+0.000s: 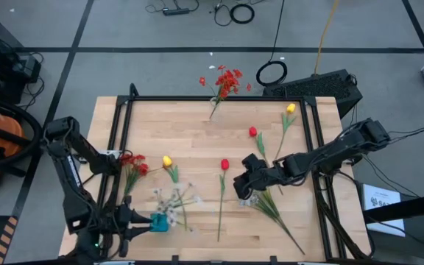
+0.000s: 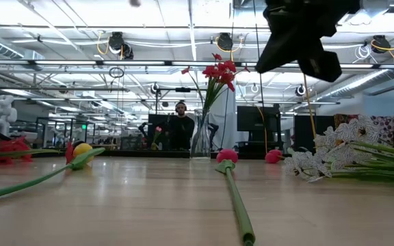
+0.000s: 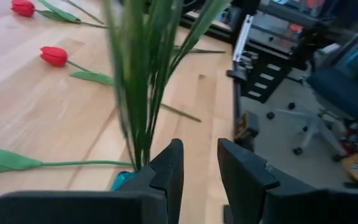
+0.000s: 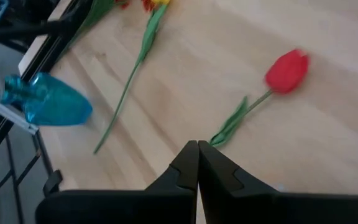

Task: Sort flowers into vase by color
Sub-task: Put the right red flower into the transparent vase

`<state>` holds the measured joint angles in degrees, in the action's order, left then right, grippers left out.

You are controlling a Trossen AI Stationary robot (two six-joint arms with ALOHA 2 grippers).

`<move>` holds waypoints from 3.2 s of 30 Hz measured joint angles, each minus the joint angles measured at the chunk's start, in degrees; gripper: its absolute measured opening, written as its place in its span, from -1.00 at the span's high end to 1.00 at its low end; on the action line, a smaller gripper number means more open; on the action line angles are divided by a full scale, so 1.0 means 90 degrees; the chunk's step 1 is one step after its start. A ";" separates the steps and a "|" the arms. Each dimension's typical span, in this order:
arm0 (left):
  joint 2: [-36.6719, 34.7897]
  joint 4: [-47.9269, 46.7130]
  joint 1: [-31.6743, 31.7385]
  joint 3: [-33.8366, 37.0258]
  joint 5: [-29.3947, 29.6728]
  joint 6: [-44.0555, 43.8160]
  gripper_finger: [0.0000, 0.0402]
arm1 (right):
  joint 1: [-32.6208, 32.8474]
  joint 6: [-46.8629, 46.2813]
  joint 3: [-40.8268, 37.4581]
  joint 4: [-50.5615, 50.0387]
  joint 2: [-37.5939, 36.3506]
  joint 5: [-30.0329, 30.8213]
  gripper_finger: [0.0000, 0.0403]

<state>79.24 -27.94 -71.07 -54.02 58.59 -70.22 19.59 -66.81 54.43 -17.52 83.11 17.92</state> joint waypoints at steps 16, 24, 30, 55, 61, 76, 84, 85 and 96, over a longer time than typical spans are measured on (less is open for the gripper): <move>-0.0788 -0.1776 -0.0417 -0.0002 -0.1526 -0.1239 0.48 | 0.0002 -0.0430 0.0036 0.0124 0.0153 -0.0031 1.00; -0.1351 -0.3430 -0.0448 -0.0002 -0.1642 -0.2154 0.48 | 0.0064 -0.1028 0.0036 0.0335 0.0153 -0.0010 1.00; -0.1681 -0.4574 -0.0231 -0.0002 -0.2239 -0.2169 0.48 | 0.0170 -0.1258 0.0041 0.0653 0.0150 0.0016 1.00; -0.4106 -0.2675 0.3482 0.2387 -0.2954 0.0395 0.48 | -0.3477 0.1885 0.0041 -0.2380 -0.1002 -0.2140 1.00; -0.4122 -0.1498 0.4901 0.2781 -0.3714 0.1743 0.48 | -0.4302 0.2384 0.0041 -0.3638 -0.1151 -0.1706 1.00; -0.4046 -0.0756 0.6882 0.2946 -0.4660 0.3079 0.48 | -0.5916 0.2888 0.0018 -0.4176 -0.1008 -0.1461 1.00; -0.4046 -0.0783 0.6909 0.2946 -0.4660 0.3077 0.48 | -0.5933 0.3053 -0.0575 -0.3711 -0.1008 -0.1987 0.98; -0.4046 -0.0783 0.6909 0.2946 -0.4661 0.3079 0.48 | -0.5882 0.3053 -0.0708 -0.3520 -0.1008 -0.2103 0.96; -0.4046 -0.0785 0.6909 0.2946 -0.4660 0.3073 0.48 | -0.5067 0.2939 -0.1134 -0.2457 -0.1006 -0.2147 0.35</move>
<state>42.83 -35.00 -8.88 -27.51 16.64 -42.56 -26.01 -40.36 44.23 -39.63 74.06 -1.40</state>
